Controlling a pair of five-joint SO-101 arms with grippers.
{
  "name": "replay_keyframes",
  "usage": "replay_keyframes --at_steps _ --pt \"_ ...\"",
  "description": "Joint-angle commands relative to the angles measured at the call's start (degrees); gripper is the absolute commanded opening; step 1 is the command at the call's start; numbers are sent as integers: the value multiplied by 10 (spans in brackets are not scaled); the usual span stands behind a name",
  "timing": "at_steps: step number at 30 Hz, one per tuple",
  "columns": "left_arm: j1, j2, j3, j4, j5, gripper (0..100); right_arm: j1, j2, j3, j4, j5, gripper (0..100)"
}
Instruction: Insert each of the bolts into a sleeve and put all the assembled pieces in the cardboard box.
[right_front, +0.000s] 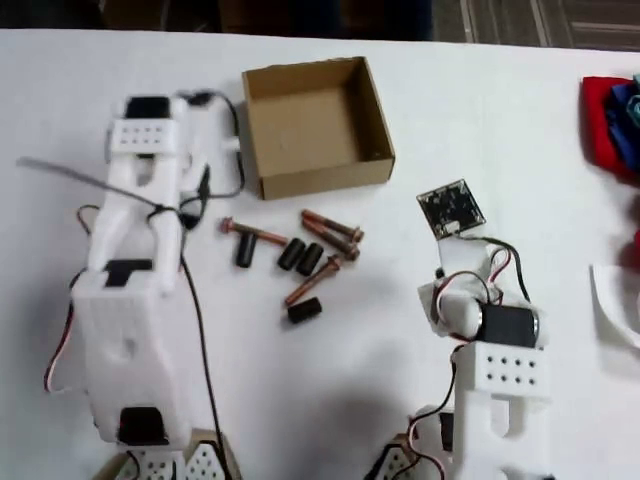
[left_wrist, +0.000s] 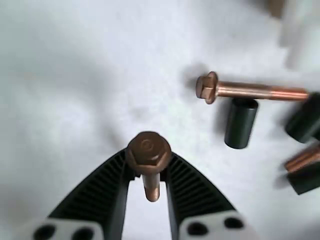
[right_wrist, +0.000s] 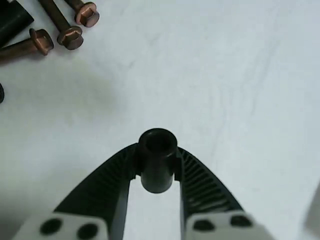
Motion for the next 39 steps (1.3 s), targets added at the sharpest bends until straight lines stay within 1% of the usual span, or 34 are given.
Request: replay_keyframes --at_steps 1,5,8,11,14,17,20,23,26,32,34,36,37,38,39 --pt "-4 -151 13 6 5 26 -47 59 -5 -26 -21 21" --pt "7 -280 68 -20 8 26 -113 96 -5 -47 -77 21" --pt "6 -386 158 -81 40 26 -162 60 -5 -47 -134 21" --pt "8 -516 303 -171 61 26 -195 -21 7 -48 -150 21" --pt "29 -669 487 -280 58 26 -191 -111 63 -84 -150 21" --pt "53 -802 642 -389 64 26 -174 -186 131 -156 -154 21" --pt "82 -885 742 -494 103 28 -169 -240 204 -250 -155 21" --pt "100 -902 796 -564 115 28 -171 -274 280 -356 -156 21" --pt "101 -898 817 -576 118 31 -168 -297 333 -422 -156 21" --pt "103 -902 818 -578 115 28 -171 -325 374 -437 -156 22" --pt "120 -902 822 -579 118 28 -171 -335 382 -437 -151 22" --pt "133 -902 831 -597 120 28 -171 -349 388 -437 -151 22" --pt "141 -902 836 -615 125 28 -171 -357 391 -444 -152 22" --pt "150 -902 840 -637 146 28 -171 -365 396 -458 -155 22" --pt "156 -902 841 -662 184 28 -171 -368 396 -476 -155 22"
